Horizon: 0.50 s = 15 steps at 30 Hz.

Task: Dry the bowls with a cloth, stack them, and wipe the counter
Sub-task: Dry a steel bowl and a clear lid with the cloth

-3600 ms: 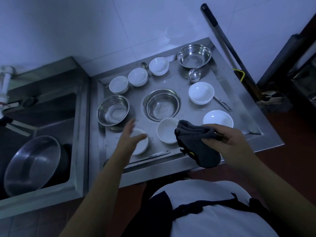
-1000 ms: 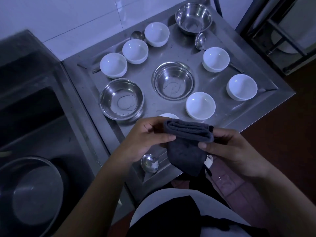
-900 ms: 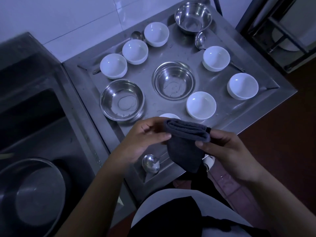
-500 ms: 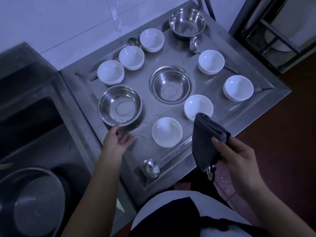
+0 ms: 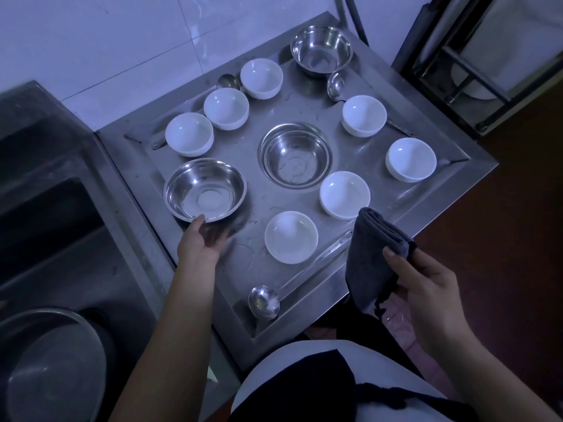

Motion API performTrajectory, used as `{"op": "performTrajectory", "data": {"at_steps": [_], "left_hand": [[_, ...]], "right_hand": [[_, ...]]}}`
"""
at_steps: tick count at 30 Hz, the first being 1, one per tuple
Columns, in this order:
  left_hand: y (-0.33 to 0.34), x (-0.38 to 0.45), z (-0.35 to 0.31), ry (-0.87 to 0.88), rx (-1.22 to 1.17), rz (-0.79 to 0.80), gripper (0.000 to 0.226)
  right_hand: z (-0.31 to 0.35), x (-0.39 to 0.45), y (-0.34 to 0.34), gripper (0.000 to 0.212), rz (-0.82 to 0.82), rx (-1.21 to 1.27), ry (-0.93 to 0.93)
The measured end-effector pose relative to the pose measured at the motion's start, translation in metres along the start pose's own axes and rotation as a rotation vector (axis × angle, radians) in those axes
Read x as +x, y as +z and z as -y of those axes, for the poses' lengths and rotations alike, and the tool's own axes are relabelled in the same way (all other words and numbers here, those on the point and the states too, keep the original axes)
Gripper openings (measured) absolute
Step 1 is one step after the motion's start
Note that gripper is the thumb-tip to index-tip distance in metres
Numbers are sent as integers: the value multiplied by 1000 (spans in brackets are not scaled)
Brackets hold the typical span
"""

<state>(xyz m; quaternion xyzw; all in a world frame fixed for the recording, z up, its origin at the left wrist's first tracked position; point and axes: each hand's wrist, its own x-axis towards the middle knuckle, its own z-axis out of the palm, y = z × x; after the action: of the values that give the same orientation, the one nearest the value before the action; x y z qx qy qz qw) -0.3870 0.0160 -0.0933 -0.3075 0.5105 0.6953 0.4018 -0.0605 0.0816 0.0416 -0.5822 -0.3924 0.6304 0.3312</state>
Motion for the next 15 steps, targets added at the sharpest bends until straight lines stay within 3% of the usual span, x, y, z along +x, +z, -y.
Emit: {"op": "performTrajectory", "data": {"at_steps": [7,11,15], "left_hand": [[-12,-14,-6,94,39,161,7],[-18,-43,-1,235,81,273,18],[-16,-79,-1,362,138,374,61]], "right_hand": [[2,3,-3,15,11,-28,-18],[2,5,-3,16,40,-76,-31],[9,11,0,15,93,-65,-17]]}}
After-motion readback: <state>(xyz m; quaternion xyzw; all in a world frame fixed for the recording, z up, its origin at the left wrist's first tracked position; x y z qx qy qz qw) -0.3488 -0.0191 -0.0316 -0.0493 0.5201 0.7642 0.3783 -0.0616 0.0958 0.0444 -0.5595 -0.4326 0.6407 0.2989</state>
